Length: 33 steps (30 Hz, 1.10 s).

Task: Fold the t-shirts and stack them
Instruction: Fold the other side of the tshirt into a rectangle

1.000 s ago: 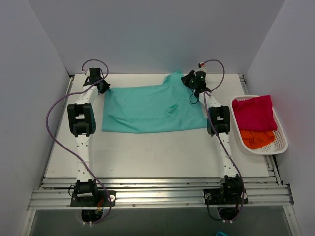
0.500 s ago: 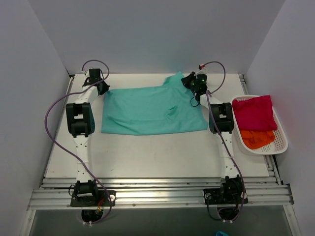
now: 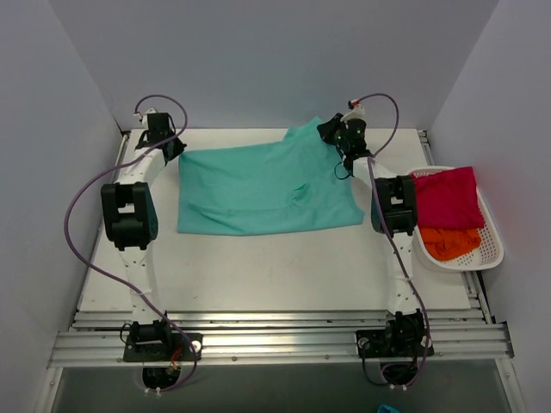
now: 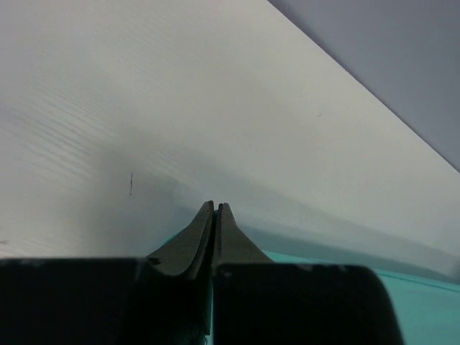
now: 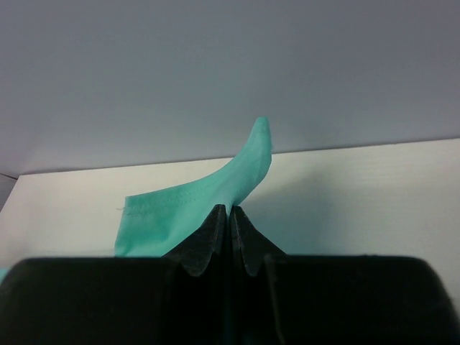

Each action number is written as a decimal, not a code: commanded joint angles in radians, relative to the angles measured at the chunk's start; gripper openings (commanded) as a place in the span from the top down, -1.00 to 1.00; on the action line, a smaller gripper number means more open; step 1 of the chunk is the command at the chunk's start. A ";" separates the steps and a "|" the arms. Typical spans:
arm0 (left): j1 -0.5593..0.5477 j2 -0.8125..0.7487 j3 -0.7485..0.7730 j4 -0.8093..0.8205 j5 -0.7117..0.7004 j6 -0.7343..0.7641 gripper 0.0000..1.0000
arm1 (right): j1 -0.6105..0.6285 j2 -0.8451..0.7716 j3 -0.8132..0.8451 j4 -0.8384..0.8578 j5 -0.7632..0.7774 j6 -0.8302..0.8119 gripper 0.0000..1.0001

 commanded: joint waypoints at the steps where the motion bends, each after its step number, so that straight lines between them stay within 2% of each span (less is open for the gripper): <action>1: -0.001 -0.114 -0.064 0.069 -0.033 0.029 0.95 | 0.011 -0.126 -0.044 0.074 -0.007 -0.043 1.00; 8: -0.001 -0.238 -0.206 0.104 -0.044 0.032 0.95 | 0.025 -0.247 -0.225 0.100 0.003 -0.063 1.00; 16: -0.001 -0.418 -0.460 0.170 -0.058 0.031 0.95 | 0.034 -0.431 -0.525 0.155 0.036 -0.084 1.00; 25: -0.001 -0.588 -0.733 0.233 -0.059 0.012 0.95 | 0.045 -0.612 -0.774 0.185 0.091 -0.092 1.00; 33: -0.052 -0.677 -0.875 0.238 -0.099 0.003 0.95 | 0.065 -0.697 -0.958 0.223 0.135 -0.080 1.00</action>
